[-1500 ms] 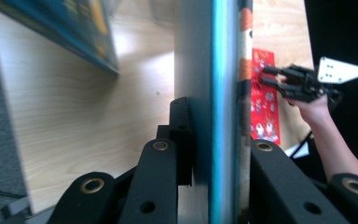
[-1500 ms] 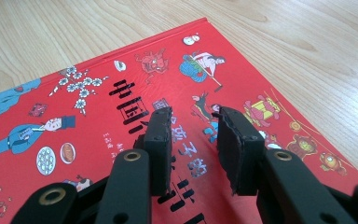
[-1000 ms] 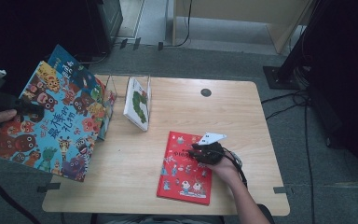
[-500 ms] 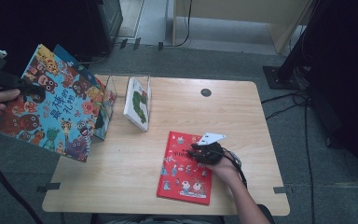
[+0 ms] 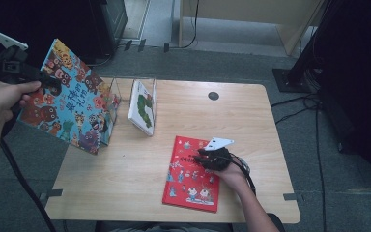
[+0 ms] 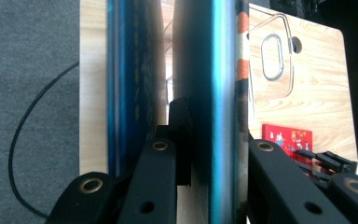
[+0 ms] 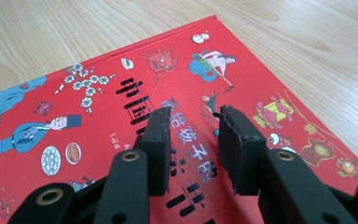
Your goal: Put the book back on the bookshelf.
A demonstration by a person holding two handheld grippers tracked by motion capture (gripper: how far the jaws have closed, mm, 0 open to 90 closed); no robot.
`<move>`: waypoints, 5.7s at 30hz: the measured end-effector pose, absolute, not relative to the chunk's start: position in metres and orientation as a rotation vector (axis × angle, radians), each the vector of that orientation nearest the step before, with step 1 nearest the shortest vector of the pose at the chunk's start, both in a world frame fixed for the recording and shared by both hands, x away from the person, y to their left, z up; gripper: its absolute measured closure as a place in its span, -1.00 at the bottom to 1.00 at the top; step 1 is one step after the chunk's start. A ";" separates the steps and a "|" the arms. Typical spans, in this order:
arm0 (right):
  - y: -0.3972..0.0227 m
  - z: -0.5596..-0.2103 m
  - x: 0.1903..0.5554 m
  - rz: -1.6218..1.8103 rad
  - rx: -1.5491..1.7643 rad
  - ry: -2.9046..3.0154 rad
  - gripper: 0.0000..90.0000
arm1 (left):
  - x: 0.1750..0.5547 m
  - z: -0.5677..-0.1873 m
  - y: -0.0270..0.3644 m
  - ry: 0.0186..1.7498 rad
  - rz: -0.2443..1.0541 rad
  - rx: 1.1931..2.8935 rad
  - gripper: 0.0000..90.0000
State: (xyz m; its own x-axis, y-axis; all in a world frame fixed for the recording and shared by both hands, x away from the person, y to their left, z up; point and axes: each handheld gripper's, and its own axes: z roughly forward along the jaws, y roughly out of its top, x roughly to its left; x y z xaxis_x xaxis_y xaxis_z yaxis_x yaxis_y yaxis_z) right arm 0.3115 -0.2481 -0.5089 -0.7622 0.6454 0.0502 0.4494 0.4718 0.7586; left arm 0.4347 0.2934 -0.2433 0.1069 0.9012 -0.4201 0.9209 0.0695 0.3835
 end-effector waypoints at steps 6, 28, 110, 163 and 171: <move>-0.246 -0.509 0.312 1.171 0.928 2.478 0.44 | 0.450 -0.259 0.285 1.782 -0.034 1.807 0.78; -0.256 -0.510 0.298 1.159 0.949 2.454 0.39 | 0.462 -0.269 0.269 1.781 -0.018 1.869 0.64; -0.306 -0.509 0.283 1.190 1.152 2.347 0.61 | 0.362 -0.421 0.106 1.238 -0.195 2.144 0.10; -0.287 -0.519 0.273 1.189 1.143 2.462 0.98 | 0.331 -0.497 0.057 1.184 -0.257 2.196 0.67; -0.281 -0.517 0.282 1.177 1.142 2.468 1.00 | 0.332 -0.498 0.061 1.213 -0.225 2.165 0.72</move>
